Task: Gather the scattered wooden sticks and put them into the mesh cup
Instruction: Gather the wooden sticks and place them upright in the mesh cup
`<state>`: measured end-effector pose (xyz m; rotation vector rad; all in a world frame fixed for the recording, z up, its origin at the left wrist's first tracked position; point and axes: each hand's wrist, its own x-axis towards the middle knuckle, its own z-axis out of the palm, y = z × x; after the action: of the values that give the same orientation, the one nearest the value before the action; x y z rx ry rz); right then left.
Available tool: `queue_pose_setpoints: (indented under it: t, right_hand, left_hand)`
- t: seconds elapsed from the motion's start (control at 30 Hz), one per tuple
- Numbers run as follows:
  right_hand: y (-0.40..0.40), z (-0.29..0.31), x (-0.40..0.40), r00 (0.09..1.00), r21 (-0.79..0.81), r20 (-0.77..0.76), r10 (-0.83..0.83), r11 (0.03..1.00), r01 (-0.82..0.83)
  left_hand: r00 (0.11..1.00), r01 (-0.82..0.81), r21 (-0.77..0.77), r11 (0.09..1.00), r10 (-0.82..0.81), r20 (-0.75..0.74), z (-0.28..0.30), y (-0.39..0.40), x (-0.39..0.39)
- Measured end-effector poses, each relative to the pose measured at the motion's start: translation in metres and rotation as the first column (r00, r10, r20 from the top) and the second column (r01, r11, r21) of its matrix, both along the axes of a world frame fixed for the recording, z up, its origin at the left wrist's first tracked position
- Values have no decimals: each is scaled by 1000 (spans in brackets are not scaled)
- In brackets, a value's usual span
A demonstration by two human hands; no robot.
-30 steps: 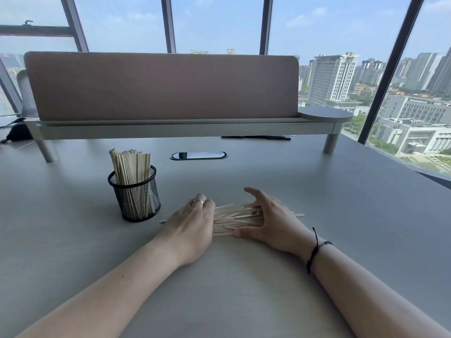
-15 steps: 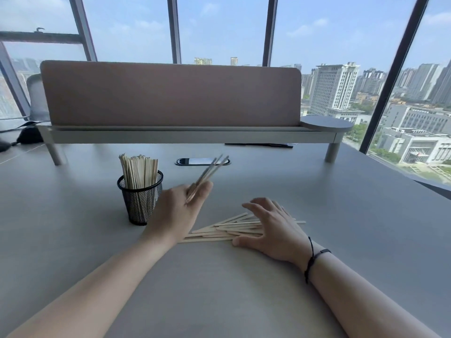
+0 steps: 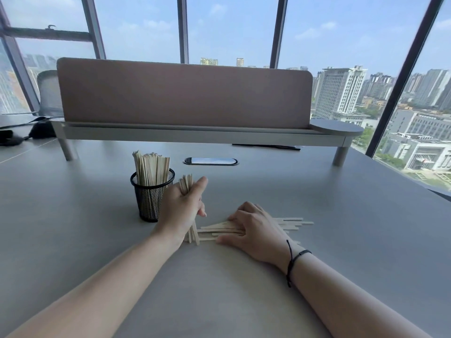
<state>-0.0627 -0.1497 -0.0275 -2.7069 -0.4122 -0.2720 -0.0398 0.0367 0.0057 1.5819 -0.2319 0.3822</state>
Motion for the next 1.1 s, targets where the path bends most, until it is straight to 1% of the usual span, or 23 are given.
queue_pose_setpoints:
  t: [0.13, 0.23, 0.33, 0.5, 0.67, 0.73, 0.83, 0.97, 1.1]
  right_hand:
    - [0, -3, 11, 1000, 42, 9, 1, 999, -2]
    - [1, -2, 16, 1000, 12, 7, -5, 1000, 5]
    - [2, 2, 18, 1000, -70, -7, -9, 998, 8]
    - [2, 3, 19, 1000, -118, -10, -13, 993, 11]
    - [2, 1, 18, 997, -173, 78, -15, 985, 28]
    - [2, 1, 16, 995, -203, 99, -15, 979, 35]
    - [2, 3, 14, 994, -207, 108, -25, 977, 47]
    - [2, 4, 12, 992, -228, 127, -25, 972, 53]
    - [1, 3, 11, 987, -222, 156, -37, 972, 72]
  left_hand:
    - [998, 54, -9, 998, -54, 13, -1, -2, -2]
    - [996, 91, -59, 994, -90, 8, -1, -3, -5]
    - [997, 83, -141, 987, -82, 16, 4, -3, -6]
    - [999, 34, -262, 964, -39, -12, 12, 2, -7]
    - [1000, 4, -330, 944, -12, -23, 16, 5, -6]
    - [1000, -8, -337, 941, 1, -21, 16, 7, -5]
    - [1000, -20, -328, 945, 12, -26, 12, 8, -4]
    - [999, -19, -291, 957, 7, -39, 6, 6, -3]
    - [1000, 17, -238, 971, -23, -21, 2, 4, -4]
